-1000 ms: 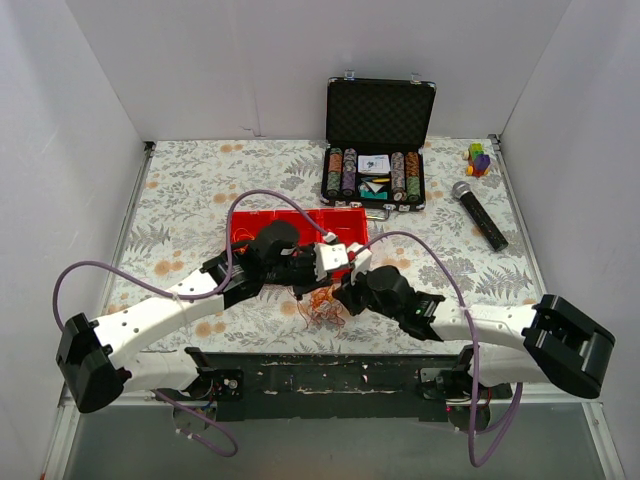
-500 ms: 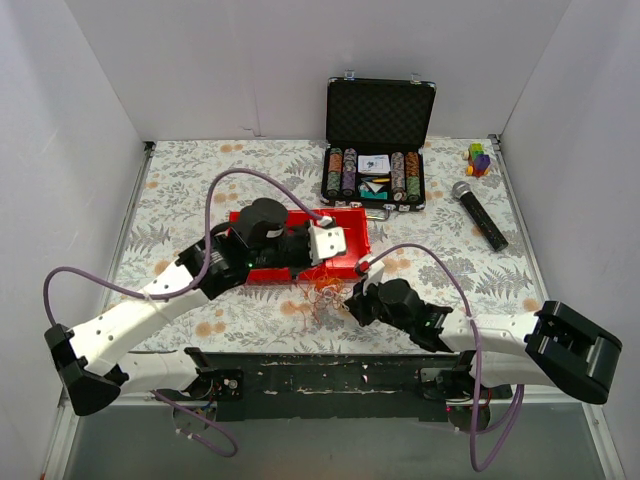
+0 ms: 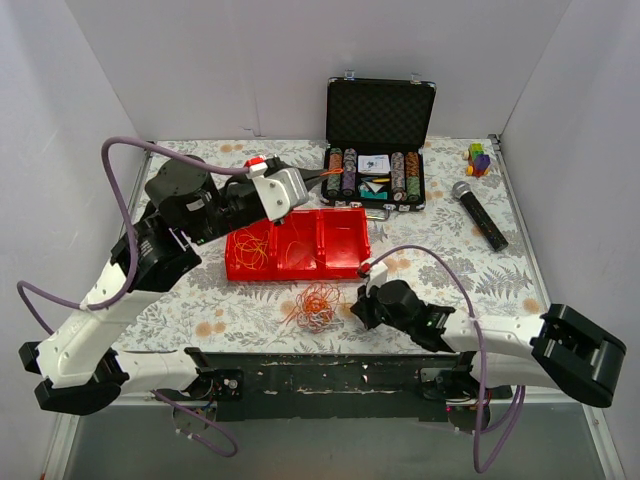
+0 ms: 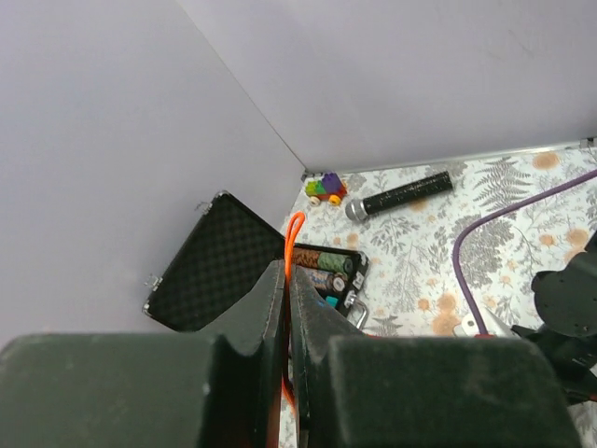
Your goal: Untangle the cables
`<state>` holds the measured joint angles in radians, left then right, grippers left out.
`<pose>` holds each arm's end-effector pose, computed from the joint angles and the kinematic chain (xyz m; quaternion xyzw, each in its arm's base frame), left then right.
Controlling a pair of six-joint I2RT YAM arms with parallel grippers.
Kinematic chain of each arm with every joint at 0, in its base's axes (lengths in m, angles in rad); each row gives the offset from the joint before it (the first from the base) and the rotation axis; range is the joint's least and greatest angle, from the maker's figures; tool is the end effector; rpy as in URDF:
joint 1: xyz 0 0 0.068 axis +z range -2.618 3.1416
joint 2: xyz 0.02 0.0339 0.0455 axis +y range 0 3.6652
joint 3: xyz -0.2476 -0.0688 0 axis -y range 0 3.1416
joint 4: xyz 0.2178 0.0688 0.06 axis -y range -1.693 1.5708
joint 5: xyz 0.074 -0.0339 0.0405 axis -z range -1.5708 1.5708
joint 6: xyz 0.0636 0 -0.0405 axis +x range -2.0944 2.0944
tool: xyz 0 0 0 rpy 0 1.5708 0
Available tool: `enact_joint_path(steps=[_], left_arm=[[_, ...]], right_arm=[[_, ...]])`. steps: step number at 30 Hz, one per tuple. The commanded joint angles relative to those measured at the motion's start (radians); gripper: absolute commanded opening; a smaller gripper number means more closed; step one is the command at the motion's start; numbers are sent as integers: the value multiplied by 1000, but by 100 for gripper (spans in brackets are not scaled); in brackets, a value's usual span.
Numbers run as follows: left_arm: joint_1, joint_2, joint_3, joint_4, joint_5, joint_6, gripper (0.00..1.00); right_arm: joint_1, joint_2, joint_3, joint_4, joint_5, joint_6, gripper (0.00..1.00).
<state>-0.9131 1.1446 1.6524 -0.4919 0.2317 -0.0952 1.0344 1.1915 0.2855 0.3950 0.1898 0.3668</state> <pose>0.1197 -0.1788 0.4994 0.3527 0.6065 -0.4130 0.5807 0.1273 0.1906 0.1424 -0.2362 0.8273 0.2619 0.4374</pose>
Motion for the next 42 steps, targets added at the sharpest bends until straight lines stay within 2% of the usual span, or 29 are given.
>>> enact_joint_path(steps=[1, 6, 10, 13, 18, 23, 26, 27, 29, 32, 39, 42], left_arm=[[-3, 18, 38, -11, -14, 11, 0], [-3, 3, 46, 58, -81, 70, 0], [-4, 20, 66, -6, -52, 81, 0], [-3, -8, -23, -65, 23, 55, 0], [-3, -34, -152, -137, 95, 18, 1], [-3, -16, -215, -224, 142, 0, 5], [-3, -25, -336, -234, 167, -9, 8], [-3, -29, -385, -214, 173, -20, 11], [-3, -37, -481, -171, 198, -35, 30], [-3, -13, -583, -119, 239, -57, 41], [-3, 116, -683, -33, 291, -135, 46], [-3, 141, -697, 30, 313, -196, 54]], right_arm=[[0, -136, -14, -80, 54, 23, 1], [0, -266, -16, -198, 83, 40, 1], [0, -416, 15, -239, 82, 17, 1], [1, -492, 93, -277, 121, -38, 1], [0, -514, 233, -372, 151, -100, 1], [0, -558, 247, -421, 172, -114, 1], [0, -578, 239, -429, 152, -108, 1], [0, -579, 236, -435, 148, -101, 1], [0, -579, 228, -441, 135, -86, 1], [1, -583, 213, -449, 126, -65, 1], [0, -619, 173, -459, 131, -29, 1], [1, -632, 162, -466, 131, -22, 1]])
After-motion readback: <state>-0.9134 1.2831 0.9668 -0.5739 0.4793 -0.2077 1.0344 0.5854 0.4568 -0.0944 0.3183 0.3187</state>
